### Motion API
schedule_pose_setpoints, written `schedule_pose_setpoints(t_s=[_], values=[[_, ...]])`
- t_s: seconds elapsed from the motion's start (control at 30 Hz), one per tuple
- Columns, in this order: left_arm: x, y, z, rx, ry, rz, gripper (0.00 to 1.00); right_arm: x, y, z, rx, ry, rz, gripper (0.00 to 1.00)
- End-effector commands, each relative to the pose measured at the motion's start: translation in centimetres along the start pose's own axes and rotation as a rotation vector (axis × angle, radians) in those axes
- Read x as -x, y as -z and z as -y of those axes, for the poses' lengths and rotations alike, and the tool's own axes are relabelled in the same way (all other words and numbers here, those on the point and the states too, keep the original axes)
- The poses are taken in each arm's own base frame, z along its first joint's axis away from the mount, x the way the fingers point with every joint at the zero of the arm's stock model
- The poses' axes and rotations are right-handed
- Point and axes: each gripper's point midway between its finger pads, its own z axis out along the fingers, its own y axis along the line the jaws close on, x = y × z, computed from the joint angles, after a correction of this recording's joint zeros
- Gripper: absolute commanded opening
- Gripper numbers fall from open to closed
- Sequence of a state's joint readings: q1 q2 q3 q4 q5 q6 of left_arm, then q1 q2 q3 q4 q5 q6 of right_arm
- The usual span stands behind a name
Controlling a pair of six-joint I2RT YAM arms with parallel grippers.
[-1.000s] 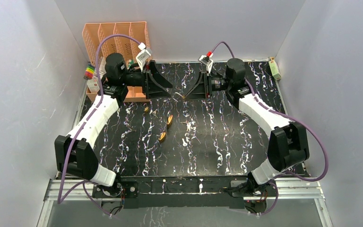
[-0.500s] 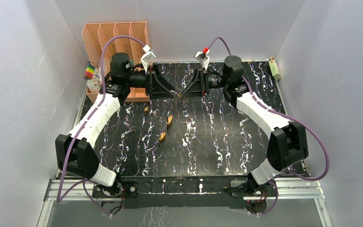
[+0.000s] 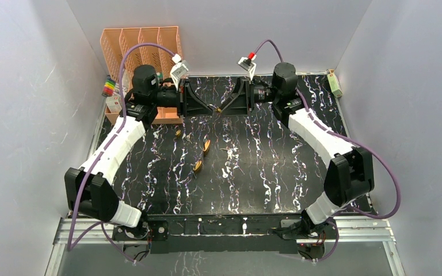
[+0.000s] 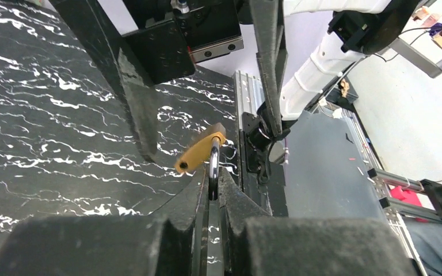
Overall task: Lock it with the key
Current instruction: Pick up the lock from the center of the board.
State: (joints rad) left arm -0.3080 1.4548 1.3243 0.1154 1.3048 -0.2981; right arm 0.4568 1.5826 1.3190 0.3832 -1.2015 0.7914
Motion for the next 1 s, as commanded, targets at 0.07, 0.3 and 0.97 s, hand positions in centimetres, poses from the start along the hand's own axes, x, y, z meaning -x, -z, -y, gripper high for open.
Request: schedule_pose_setpoints(t_s=[0.07, 0.3, 0.97], values=[[4.6, 0.5, 2.4, 0.069, -0.167, 0.134, 0.00, 6.5, 0.7, -5.0, -0.090, 0.420, 0.176, 0.99], [7.1, 0.9, 2.4, 0.141, -0.219, 0.235, 0.00, 9.9, 2.9, -9.1, -0.165, 0.672, 0.516, 0.99], [9.5, 1.4, 5.6, 0.102, -0.256, 0.296, 0.00, 6.2, 0.9, -9.3, -0.169, 0.903, 0.516, 0.96]])
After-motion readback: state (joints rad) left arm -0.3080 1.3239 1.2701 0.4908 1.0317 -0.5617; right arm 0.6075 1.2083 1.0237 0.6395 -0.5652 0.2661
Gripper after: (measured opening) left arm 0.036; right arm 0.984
